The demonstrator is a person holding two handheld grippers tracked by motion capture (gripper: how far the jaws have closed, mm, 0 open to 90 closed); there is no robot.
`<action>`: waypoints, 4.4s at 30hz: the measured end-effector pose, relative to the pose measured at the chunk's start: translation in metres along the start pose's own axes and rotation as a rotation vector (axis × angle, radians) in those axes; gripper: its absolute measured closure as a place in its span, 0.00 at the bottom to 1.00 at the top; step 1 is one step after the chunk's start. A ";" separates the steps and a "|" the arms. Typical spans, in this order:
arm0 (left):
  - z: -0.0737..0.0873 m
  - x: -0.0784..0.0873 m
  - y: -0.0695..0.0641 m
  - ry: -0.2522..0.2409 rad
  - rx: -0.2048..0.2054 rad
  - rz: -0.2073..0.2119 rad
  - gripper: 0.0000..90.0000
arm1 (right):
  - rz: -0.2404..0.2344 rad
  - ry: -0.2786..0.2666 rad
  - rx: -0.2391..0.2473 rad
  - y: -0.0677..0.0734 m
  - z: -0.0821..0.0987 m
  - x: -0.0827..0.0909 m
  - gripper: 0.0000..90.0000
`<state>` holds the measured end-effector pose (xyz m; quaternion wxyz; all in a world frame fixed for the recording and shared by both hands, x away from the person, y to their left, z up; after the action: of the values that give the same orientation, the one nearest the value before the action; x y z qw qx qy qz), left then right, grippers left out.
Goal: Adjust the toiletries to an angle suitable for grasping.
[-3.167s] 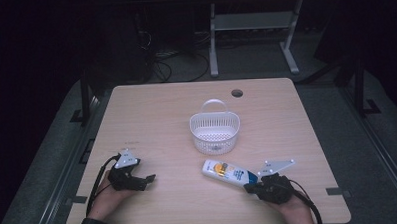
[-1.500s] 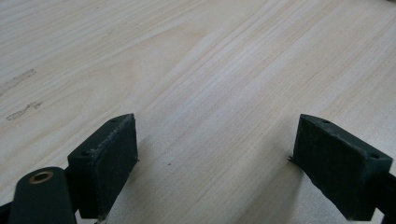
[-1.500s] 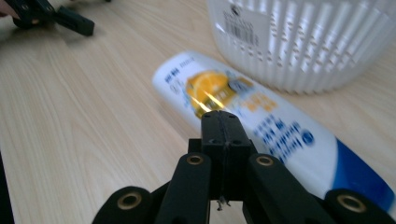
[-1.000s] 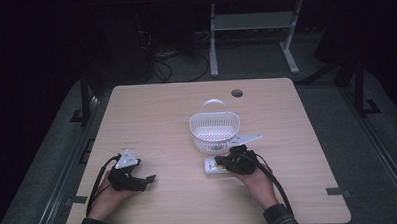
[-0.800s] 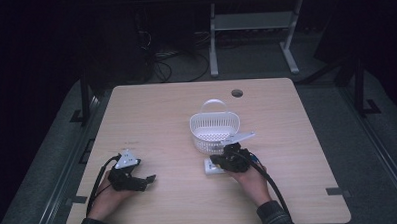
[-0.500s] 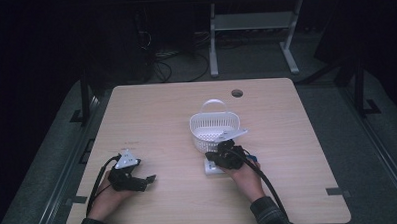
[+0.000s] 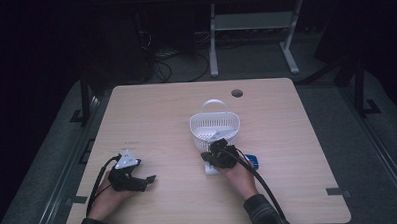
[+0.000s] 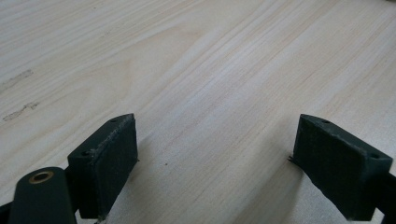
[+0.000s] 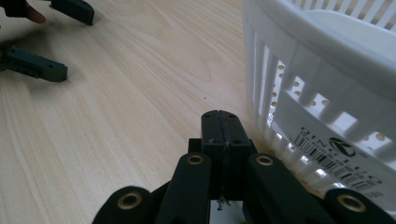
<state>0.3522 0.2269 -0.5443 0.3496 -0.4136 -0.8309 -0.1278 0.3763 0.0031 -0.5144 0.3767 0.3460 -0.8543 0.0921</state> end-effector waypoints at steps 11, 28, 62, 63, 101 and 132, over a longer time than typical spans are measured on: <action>0.000 0.000 0.000 -0.001 0.000 0.000 0.15 | -0.025 0.023 0.015 0.008 0.008 0.004 1.00; 0.000 0.000 -0.001 -0.004 0.003 0.000 0.15 | -0.062 0.037 0.007 0.016 0.025 0.019 0.99; 0.000 0.000 -0.001 0.002 -0.002 0.001 0.15 | -0.080 0.059 -0.001 0.017 0.067 0.062 0.99; 0.000 0.000 -0.001 0.002 -0.004 0.001 0.15 | -0.080 0.061 -0.004 0.017 0.069 0.063 0.99; 0.000 0.000 -0.001 -0.001 0.001 -0.001 0.15 | 0.025 0.115 -0.029 -0.030 0.126 0.113 0.99; 0.000 0.000 -0.002 -0.004 0.002 -0.001 0.15 | 0.020 0.004 -0.077 -0.040 0.103 0.137 0.47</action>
<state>0.3511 0.2256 -0.5442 0.3481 -0.4129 -0.8321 -0.1261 0.2773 -0.1411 -0.4932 0.3907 0.3227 -0.8598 0.0637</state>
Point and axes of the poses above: each handheld gripper's, and its own axes: x roughly backward along the jaws, z roughly out of its underside, y roughly to its left, the point moved 10 cm from there along -x, roughly forward along the jaws, and after that the axes turned 7 degrees about z, right-handed, at the moved point
